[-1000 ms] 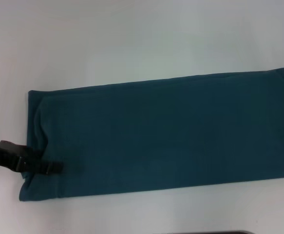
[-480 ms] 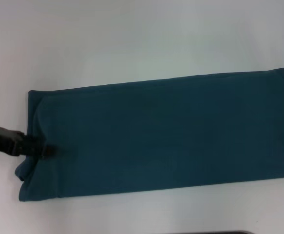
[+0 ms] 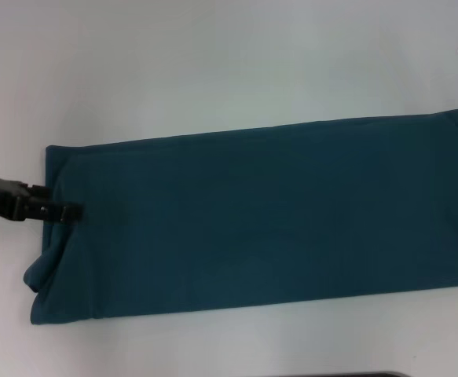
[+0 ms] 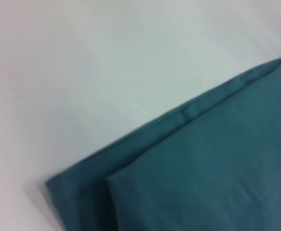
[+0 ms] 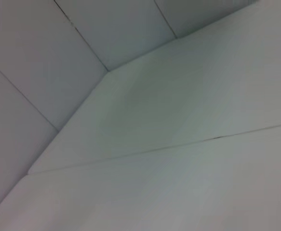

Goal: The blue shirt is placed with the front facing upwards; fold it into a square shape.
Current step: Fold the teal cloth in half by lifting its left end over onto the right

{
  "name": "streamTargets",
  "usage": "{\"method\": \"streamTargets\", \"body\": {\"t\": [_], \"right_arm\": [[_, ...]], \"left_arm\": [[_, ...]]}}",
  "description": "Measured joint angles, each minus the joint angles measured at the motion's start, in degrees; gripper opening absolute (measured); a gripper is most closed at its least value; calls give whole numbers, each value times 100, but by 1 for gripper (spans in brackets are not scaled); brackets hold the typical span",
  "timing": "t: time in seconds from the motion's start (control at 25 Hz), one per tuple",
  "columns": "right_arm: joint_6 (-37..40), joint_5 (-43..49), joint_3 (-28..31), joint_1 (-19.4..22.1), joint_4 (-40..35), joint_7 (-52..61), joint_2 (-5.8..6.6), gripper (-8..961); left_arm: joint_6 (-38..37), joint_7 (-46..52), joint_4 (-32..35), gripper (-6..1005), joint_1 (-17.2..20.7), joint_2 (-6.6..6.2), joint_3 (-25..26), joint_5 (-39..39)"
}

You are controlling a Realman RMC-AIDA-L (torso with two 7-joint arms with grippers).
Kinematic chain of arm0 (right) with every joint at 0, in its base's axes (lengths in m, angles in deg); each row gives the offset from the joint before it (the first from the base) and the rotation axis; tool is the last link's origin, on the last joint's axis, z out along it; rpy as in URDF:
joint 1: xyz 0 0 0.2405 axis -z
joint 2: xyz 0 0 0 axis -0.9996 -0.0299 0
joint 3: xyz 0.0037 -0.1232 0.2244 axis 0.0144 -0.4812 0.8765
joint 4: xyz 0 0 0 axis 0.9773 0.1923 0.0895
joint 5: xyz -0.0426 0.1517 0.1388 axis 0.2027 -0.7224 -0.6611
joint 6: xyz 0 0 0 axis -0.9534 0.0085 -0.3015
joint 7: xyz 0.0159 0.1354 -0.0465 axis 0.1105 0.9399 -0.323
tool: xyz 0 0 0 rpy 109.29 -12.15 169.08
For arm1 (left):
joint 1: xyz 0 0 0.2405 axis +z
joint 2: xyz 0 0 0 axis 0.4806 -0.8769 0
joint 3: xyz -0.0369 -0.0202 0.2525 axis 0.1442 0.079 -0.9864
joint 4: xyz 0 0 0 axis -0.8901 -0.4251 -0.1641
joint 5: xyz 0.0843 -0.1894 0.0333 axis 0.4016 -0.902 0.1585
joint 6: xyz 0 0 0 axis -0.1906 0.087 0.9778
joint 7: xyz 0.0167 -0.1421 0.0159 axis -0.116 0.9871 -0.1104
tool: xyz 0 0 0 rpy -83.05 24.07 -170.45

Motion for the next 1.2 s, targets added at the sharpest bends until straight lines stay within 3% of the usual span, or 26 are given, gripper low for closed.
{"method": "streamTargets", "body": {"t": [0.12,0.44,0.84,1.2], "right_arm": [[-3,-103,0,1,0,-1,0,944],[23,-329,9,27,-11,-44,-54,944],[189,-351,-65,-16,-50,-65,-61,944],[487,-504,-60,-7,-61,-262,-65,944]], "left_arm": [[-44,7,-89,905,-40,74,138,-11],[-36,-37,-5,905,-88,92,241,-504],[316,-213,583,905,-293,-37,250,-919],[326,-213,716,905,-366,-69,204,-933]]}}
